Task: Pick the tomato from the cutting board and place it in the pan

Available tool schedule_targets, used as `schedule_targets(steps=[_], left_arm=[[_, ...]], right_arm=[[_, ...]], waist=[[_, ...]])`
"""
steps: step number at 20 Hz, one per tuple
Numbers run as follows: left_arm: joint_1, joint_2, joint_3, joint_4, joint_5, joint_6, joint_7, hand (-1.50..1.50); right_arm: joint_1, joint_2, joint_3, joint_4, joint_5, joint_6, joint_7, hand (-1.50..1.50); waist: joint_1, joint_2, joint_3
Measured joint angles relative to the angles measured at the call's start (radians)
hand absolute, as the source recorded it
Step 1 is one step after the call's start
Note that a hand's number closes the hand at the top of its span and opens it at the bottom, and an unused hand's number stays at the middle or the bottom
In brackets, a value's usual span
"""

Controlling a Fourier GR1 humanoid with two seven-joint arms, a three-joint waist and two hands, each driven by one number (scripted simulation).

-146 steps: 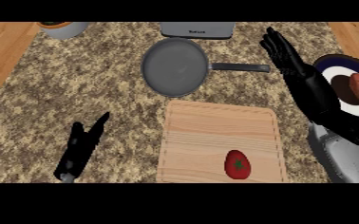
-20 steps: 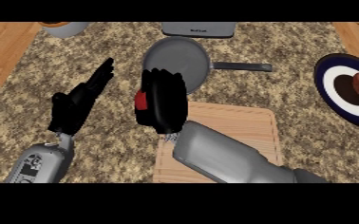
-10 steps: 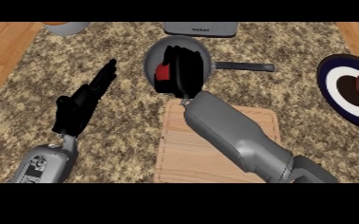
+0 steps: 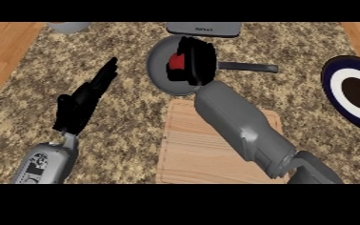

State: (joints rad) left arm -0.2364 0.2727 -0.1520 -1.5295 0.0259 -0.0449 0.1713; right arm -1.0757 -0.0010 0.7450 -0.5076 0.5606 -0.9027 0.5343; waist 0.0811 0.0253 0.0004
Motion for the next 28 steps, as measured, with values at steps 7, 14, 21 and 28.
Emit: schedule_targets(steps=[7,14,21,28], left_arm=[[-0.009,-0.01,-0.01,-0.009,-0.007,-0.003,0.008,0.0],[0.002,-0.01,-0.008,-0.033,-0.003,-0.007,0.014,0.0],[0.01,-0.016,-0.01,-0.036,-0.015,0.002,0.012,0.0],[0.019,-0.021,0.0,-0.032,-0.018,0.009,0.017,0.0]], right_arm=[[-0.006,0.001,-0.112,0.129,-0.149,0.157,-0.041,-1.5],[-0.005,-0.002,-0.264,0.142,-0.282,0.144,-0.259,-1.5],[0.045,-0.007,-0.458,0.045,-0.46,0.126,-0.522,-1.5],[0.143,-0.028,-0.619,0.048,-0.619,0.328,-0.83,-1.5]], waist=[[0.018,0.012,0.001],[0.025,0.02,0.004],[0.01,0.02,0.005],[-0.016,0.007,0.004]])
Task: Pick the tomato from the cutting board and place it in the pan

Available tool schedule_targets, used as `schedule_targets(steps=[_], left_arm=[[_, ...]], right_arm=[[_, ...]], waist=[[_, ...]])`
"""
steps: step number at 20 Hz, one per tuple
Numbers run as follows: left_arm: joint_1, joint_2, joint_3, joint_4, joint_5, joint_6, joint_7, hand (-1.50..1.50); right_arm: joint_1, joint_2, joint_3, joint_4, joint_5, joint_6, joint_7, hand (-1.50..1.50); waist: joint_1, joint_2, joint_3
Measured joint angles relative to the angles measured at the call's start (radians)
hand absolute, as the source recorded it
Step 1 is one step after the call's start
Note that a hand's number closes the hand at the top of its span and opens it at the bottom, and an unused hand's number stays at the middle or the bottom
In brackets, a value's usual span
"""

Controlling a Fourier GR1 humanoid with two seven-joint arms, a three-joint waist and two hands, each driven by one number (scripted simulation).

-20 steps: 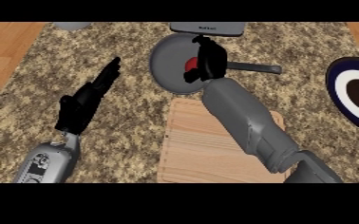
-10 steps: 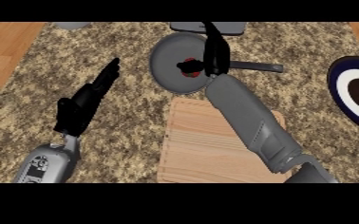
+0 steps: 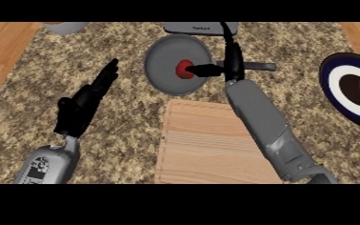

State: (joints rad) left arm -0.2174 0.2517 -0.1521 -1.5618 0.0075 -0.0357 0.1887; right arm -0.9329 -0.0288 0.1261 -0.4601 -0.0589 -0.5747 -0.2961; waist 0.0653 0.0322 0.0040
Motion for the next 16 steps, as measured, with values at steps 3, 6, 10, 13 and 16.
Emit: schedule_targets(steps=[3,6,10,13,16], left_arm=[[0.019,-0.001,0.001,-0.009,-0.001,0.0,0.005,0.0],[0.021,-0.002,0.01,-0.016,-0.002,-0.001,0.016,0.0],[0.014,0.008,0.039,-0.006,0.002,-0.015,0.017,0.0],[0.04,0.006,0.053,0.008,-0.004,-0.025,-0.011,0.0],[0.039,0.0,0.062,-0.016,-0.008,-0.028,0.016,0.0]], right_arm=[[0.041,-0.012,-0.044,0.024,-0.034,0.082,-0.148,-1.5],[0.067,-0.015,-0.073,0.057,-0.047,0.136,-0.276,-1.5],[0.1,0.004,-0.095,0.106,-0.063,0.175,-0.408,-1.5],[0.127,0.008,-0.105,0.126,-0.066,0.206,-0.468,-1.5],[0.178,0.018,-0.106,0.127,-0.063,0.225,-0.532,-1.5]], waist=[[-0.009,-0.006,-0.001],[-0.021,-0.013,-0.002],[-0.032,-0.019,-0.002],[-0.04,-0.023,-0.003],[-0.047,-0.026,-0.003]])
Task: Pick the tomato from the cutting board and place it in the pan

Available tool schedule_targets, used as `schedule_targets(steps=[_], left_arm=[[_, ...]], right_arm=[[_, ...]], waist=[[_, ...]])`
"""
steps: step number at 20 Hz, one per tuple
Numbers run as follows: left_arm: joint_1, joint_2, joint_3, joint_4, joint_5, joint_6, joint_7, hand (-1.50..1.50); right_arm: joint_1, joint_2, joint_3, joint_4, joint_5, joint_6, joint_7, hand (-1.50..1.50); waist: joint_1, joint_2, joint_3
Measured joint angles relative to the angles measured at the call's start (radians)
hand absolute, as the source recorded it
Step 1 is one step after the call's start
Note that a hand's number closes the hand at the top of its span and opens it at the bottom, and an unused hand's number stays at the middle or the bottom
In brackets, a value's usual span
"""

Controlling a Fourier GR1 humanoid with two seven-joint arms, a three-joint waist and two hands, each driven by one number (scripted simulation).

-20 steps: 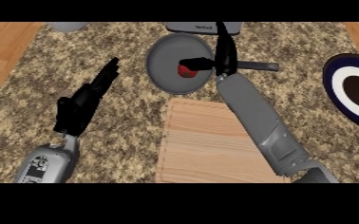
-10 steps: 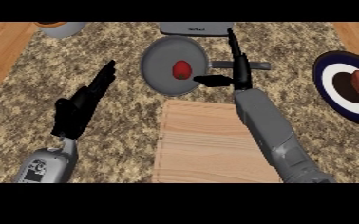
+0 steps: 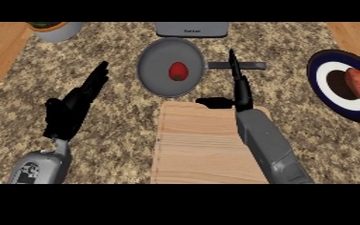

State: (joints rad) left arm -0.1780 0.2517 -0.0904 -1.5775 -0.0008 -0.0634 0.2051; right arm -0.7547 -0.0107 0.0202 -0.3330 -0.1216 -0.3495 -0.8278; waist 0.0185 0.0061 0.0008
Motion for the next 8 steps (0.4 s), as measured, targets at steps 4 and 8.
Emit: schedule_targets(steps=[4,8], left_arm=[[0.024,0.0,0.021,-0.008,-0.005,-0.02,-0.014,0.0],[0.055,-0.022,0.015,-0.025,-0.034,-0.014,-0.019,0.0]], right_arm=[[0.059,0.007,0.061,-0.047,-0.04,0.001,-0.024,-1.5],[0.135,0.009,0.119,-0.102,-0.057,-0.022,-0.04,-1.5]], waist=[[-0.003,-0.003,0.0],[-0.008,-0.005,0.0]])
